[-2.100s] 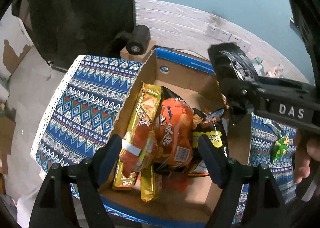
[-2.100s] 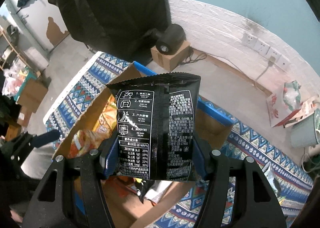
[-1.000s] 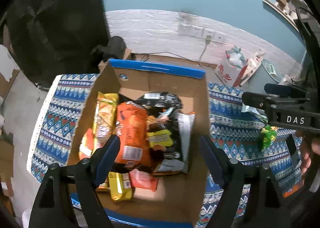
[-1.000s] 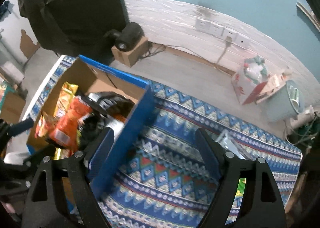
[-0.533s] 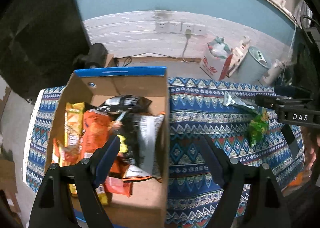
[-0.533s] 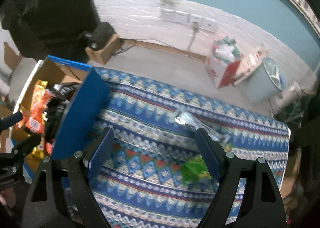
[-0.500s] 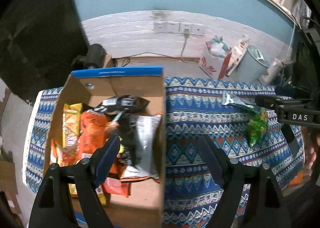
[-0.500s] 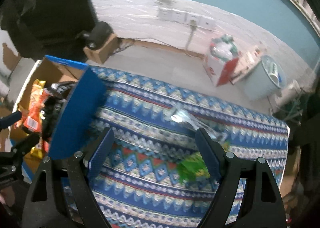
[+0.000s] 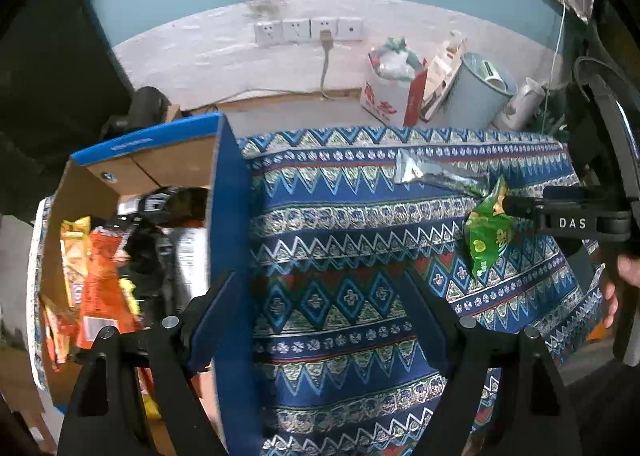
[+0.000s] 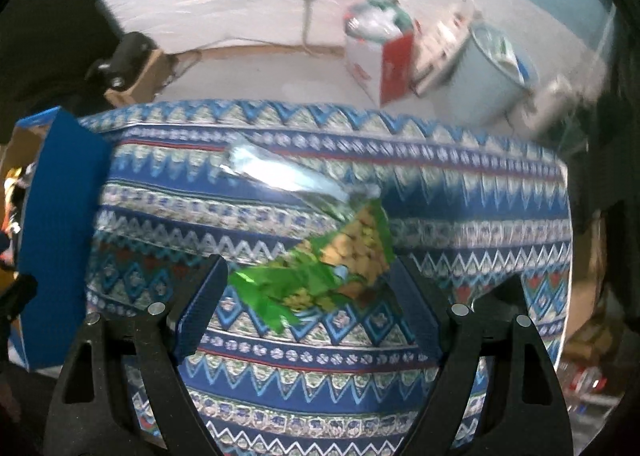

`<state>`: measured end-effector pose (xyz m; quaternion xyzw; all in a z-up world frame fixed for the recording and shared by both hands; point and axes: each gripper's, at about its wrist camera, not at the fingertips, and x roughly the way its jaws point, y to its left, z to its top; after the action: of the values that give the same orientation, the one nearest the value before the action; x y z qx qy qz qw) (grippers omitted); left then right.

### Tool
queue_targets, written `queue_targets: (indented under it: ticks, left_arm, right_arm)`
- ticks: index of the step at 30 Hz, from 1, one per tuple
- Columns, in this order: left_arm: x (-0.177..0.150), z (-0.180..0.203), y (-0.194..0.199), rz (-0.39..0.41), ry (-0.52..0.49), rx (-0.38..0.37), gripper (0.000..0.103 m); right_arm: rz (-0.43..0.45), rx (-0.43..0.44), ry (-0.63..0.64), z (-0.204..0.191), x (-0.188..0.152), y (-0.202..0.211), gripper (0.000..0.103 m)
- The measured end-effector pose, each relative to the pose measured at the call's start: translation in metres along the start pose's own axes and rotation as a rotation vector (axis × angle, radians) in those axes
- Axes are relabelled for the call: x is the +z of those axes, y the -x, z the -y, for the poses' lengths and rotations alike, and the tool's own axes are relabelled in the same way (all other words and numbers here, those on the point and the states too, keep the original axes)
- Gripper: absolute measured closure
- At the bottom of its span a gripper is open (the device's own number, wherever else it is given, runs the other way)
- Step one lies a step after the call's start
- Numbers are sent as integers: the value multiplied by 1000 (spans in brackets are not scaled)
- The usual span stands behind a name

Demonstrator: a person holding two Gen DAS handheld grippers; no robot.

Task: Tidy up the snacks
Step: 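Move the right tool to the green peanut bag and grasp it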

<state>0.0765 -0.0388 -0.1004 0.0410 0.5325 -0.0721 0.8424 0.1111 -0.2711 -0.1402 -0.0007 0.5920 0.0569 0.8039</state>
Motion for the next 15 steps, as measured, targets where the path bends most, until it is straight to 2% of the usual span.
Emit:
queue_targets:
  ticks: [15]
  left_arm:
    - [11,30,-57,-45,-78,34,20]
  right_arm:
    - [-129,46,-204,33,-14,-57,21]
